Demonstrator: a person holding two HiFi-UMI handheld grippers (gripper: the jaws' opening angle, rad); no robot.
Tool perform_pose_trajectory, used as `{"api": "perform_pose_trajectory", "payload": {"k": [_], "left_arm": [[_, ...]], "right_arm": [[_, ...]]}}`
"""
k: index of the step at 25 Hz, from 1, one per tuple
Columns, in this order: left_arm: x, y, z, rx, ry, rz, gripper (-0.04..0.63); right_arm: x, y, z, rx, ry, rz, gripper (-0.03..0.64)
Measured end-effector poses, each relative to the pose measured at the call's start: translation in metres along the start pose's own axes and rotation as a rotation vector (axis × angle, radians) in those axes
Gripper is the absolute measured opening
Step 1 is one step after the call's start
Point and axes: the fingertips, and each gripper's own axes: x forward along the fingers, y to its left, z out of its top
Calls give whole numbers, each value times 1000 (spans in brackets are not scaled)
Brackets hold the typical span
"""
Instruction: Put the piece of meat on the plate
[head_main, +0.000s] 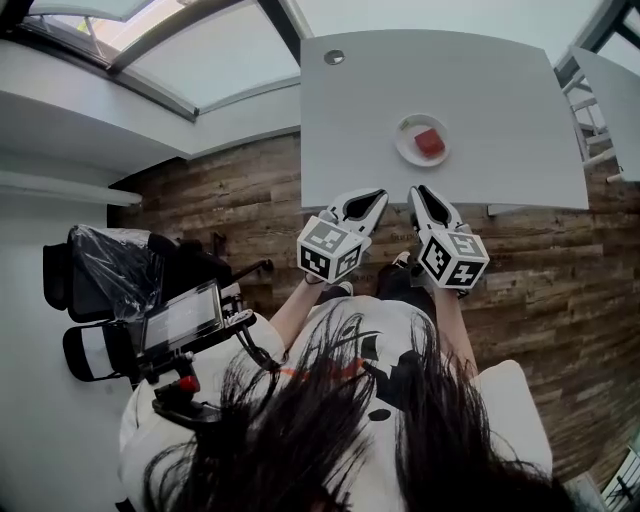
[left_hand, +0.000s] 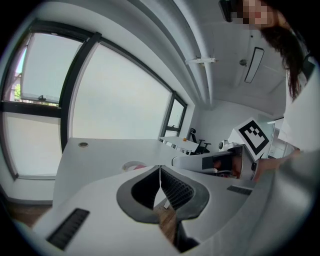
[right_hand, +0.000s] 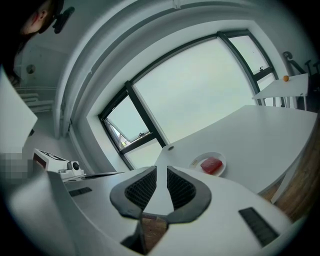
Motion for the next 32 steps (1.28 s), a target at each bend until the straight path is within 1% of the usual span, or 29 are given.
{"api": "perform_pose_trajectory", "payload": {"k": [6, 11, 14, 17, 20, 21, 24, 25, 32], "left_arm": [[0, 1, -1, 14, 8, 9, 6], [0, -12, -4, 34, 42, -29, 6], [0, -13, -2, 33, 33, -24, 6], [1, -11, 1, 13, 18, -15, 6], [6, -3, 2, -6, 30, -6, 6], [5, 1, 1, -25, 40, 15, 6], [-6, 6, -9, -127, 54, 123, 6], [-7, 8, -9, -142, 50, 137, 6], [-9, 11, -7, -129, 16, 111, 6]], "right_arm": [[0, -4, 2, 17, -12, -10, 72], [-14, -8, 0, 68, -38, -41, 72], [-15, -8, 4, 70, -46, -37, 72], [-17, -5, 8, 64, -44, -31, 72], [-8, -4, 8, 81, -22, -19, 72], [-3, -2, 5, 92, 6, -2, 72], [7, 8, -8, 100, 140, 81, 72], [10, 9, -8, 93, 157, 91, 72], [10, 13, -8, 59, 133, 74, 72]]}}
